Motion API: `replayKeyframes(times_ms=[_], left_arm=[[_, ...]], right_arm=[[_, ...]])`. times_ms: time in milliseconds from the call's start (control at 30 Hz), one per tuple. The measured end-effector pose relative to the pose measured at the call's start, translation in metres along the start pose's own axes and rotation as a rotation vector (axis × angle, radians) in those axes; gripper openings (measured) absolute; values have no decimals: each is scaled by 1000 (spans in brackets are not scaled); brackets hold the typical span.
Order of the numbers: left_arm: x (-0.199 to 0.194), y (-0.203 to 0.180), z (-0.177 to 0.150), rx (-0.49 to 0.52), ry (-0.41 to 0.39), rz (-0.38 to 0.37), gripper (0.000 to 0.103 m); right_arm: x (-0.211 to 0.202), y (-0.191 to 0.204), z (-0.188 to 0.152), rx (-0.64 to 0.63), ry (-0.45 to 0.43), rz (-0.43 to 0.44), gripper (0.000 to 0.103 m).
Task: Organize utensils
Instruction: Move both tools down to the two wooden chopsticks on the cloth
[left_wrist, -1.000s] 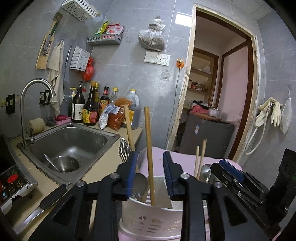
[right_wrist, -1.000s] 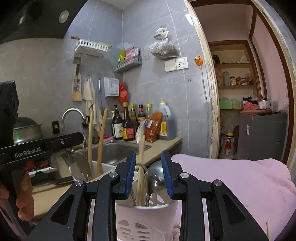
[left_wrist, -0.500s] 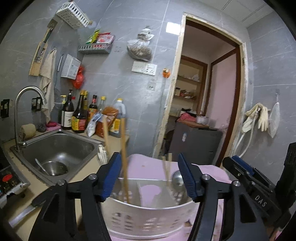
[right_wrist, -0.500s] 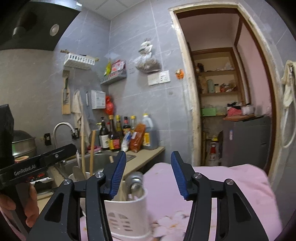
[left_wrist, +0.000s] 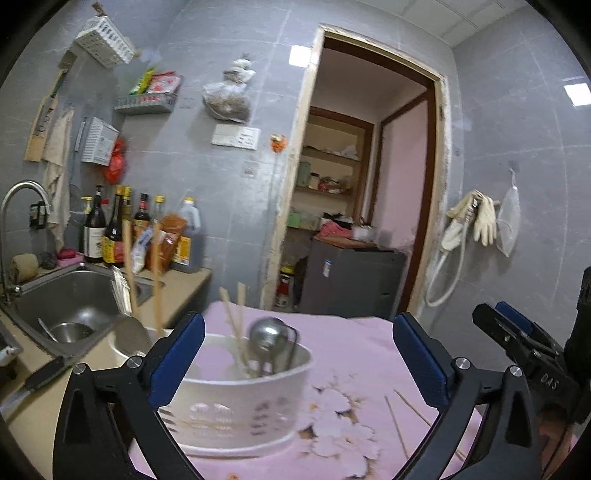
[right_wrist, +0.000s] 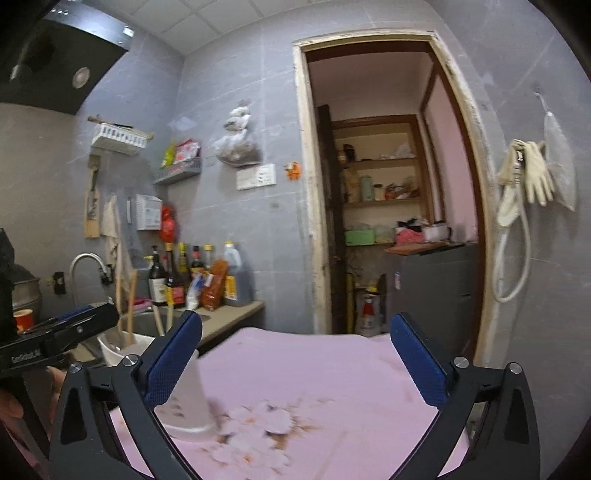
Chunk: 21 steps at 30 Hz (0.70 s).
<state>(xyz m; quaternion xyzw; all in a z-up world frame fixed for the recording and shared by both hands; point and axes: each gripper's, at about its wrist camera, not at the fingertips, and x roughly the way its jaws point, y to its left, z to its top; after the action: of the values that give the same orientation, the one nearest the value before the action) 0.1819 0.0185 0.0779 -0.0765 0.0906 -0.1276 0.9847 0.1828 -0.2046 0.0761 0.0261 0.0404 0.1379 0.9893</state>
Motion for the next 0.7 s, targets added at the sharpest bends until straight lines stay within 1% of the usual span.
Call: replayKeyframes(times_ms=[167,300,400,467,567,633,667,700], left_arm=[[13,-24,-15,51,72,-44,100],[26,-39,-32,76,152,-78,100],[36,-50,-46,91,213,-87,100],[45,-55,-56,87,261,-95,100],[58,-64,-71,84,340,-99,100],[67,-69,-77,93,394,-100,100],[74,-72,-81,103,436,-110,100],[79,-74,-84,110,467,-116,100]], right_arm=[[-7,-23,-12,-17,52,-58,103],[-4,-41,-24,-32,142,-92,103],[-1,-53,-36,-37,207,-116,103],[1,-60,-44,-26,244,-113,103],[9,-70,-56,-11,323,-110,103],[13,-76,-64,3,365,-96,100],[15,-79,-67,9,386,-88,97],[18,-82,-70,15,411,-75,90]])
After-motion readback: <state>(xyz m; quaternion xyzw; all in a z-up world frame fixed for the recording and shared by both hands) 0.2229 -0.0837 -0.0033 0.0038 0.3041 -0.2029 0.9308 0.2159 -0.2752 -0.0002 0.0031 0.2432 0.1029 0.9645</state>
